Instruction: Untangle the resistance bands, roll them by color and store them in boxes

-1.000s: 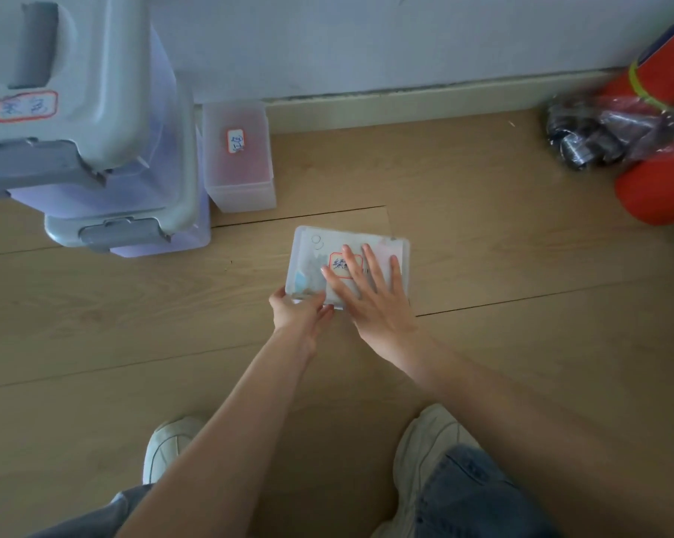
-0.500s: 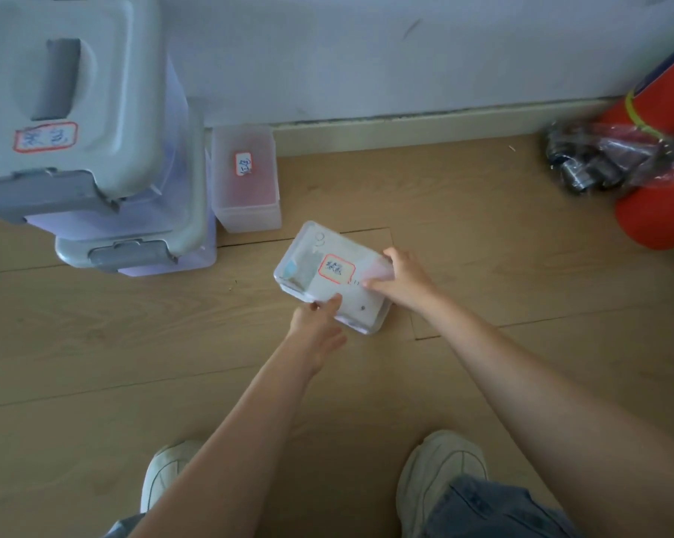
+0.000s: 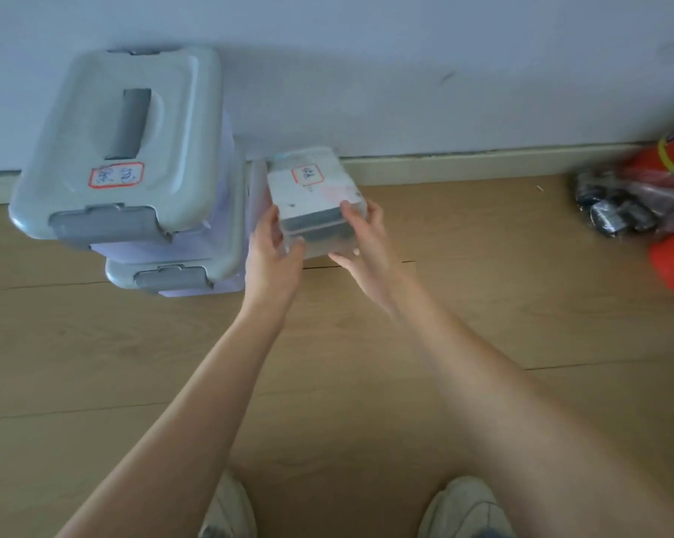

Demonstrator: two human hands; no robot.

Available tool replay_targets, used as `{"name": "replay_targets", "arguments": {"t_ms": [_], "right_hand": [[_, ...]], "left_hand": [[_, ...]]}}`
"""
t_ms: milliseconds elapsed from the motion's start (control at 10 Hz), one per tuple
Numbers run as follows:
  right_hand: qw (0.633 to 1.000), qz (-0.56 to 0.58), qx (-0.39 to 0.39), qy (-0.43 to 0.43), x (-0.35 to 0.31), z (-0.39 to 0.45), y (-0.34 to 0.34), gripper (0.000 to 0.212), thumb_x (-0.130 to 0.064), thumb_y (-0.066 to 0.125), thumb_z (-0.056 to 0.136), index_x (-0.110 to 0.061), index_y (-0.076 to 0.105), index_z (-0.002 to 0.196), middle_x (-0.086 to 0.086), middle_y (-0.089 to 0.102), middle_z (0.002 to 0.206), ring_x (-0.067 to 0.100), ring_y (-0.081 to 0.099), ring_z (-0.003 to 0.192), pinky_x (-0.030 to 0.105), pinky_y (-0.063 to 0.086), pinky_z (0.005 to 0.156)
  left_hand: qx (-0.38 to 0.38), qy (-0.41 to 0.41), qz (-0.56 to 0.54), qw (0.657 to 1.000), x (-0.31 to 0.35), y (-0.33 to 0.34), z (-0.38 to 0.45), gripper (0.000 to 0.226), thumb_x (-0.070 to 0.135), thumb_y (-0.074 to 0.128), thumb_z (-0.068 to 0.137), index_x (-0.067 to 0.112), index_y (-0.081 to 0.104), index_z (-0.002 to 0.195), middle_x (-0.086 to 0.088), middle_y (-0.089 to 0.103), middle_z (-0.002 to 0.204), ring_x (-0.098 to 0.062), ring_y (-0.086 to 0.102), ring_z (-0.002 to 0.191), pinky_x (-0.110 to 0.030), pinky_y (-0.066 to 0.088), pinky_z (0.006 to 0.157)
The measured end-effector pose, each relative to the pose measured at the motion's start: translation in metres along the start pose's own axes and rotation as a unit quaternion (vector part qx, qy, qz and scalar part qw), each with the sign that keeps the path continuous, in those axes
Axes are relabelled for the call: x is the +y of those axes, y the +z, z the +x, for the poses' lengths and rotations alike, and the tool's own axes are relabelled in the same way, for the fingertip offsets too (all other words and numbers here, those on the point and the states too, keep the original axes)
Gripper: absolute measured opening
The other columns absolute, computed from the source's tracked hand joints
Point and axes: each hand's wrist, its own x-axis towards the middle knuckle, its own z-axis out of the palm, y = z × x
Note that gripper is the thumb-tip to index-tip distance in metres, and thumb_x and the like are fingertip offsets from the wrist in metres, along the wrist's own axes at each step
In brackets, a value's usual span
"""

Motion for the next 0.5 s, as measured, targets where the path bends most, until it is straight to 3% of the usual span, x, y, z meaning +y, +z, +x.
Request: {"name": "replay_targets", "arguments": {"t_ms": [100,200,300,400,500], "right_hand": [[0.979,-0.200,-0.020,-0.026,0.009,0.019,0.025,0.051,-0.012,0.053,0.094,-0.011,0.034,0.141,0.007,0.044,0.141,0.020,0.047,0.120,0.034,0.039,0.095],[0.973,-0.226,0.034,-0.039,0.013,0.034,0.037,0.045,-0.008,0.048,0.096,-0.012,0.038,0.139,0.013,0.051,0.133,0.028,0.057,0.096,0.038,0.050,0.078],[0.984,-0.163,0.068,-0.020,0.015,0.049,0.042,0.042,-0.004,0.049,0.095,-0.008,0.042,0.137,0.014,0.050,0.133,0.025,0.059,0.095,0.037,0.054,0.086],[0.982,-0.166,0.082,-0.032,0.015,0.059,0.048,0.042,-0.005,0.048,0.095,-0.007,0.042,0.136,0.012,0.050,0.132,0.020,0.058,0.087,0.042,0.052,0.090],[0.977,-0.185,0.104,-0.004,0.018,0.061,0.050,0.044,-0.010,0.049,0.095,-0.007,0.039,0.138,0.012,0.048,0.137,0.026,0.055,0.106,0.045,0.047,0.097]], "left_hand": [[0.014,0.059,0.175,0.983,-0.012,-0.016,0.003,0.056,0.004,0.048,0.087,0.012,0.034,0.141,-0.013,0.039,0.138,-0.008,0.051,0.114,-0.015,0.032,0.084],[-0.031,0.031,0.223,0.974,-0.026,-0.022,0.009,0.062,0.005,0.049,0.087,0.013,0.027,0.145,-0.017,0.038,0.140,-0.030,0.042,0.124,-0.025,0.032,0.093],[-0.062,0.004,0.207,0.976,-0.029,-0.025,0.024,0.069,0.008,0.050,0.087,0.017,0.018,0.148,-0.015,0.035,0.145,-0.027,0.036,0.131,-0.033,0.033,0.103],[-0.066,-0.007,0.187,0.980,-0.029,-0.024,0.037,0.072,0.011,0.050,0.087,0.023,0.014,0.148,-0.012,0.038,0.145,-0.024,0.038,0.130,-0.024,0.034,0.092],[-0.052,-0.022,0.178,0.982,-0.028,-0.026,0.038,0.073,0.012,0.050,0.087,0.024,0.013,0.149,-0.016,0.045,0.138,-0.029,0.047,0.119,-0.025,0.035,0.079]]}}
